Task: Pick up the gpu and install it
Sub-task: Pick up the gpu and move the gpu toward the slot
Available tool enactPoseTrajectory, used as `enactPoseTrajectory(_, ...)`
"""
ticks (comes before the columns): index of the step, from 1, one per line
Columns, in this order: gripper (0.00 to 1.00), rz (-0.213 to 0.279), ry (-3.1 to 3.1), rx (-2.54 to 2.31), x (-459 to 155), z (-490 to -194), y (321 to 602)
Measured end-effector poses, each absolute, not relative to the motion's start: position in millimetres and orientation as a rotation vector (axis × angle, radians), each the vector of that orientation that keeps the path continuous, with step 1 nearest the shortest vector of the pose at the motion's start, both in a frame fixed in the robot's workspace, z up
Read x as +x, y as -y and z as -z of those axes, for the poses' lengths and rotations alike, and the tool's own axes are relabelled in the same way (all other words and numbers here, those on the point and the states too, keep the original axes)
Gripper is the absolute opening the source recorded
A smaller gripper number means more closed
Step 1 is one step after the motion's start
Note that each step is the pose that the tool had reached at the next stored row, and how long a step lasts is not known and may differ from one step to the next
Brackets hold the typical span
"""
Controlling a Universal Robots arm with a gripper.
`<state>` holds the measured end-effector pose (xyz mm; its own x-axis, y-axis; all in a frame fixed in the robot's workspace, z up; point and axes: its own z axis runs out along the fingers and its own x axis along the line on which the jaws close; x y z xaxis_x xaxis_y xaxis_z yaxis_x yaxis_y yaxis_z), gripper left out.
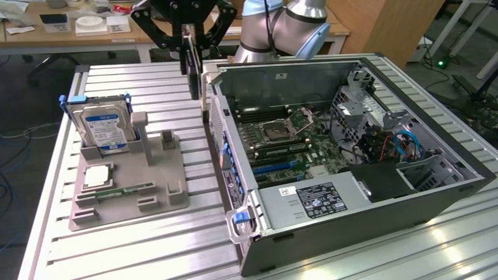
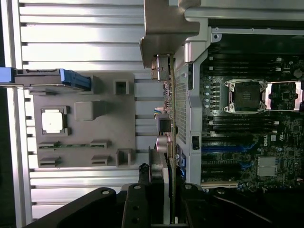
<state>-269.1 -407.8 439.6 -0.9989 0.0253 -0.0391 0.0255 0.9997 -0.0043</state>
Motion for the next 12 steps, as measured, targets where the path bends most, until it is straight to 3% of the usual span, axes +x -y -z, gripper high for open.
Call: enactPoseTrajectory(12, 0.28, 0.007, -3.102, 0.039, -256.0, -439.5, 407.9)
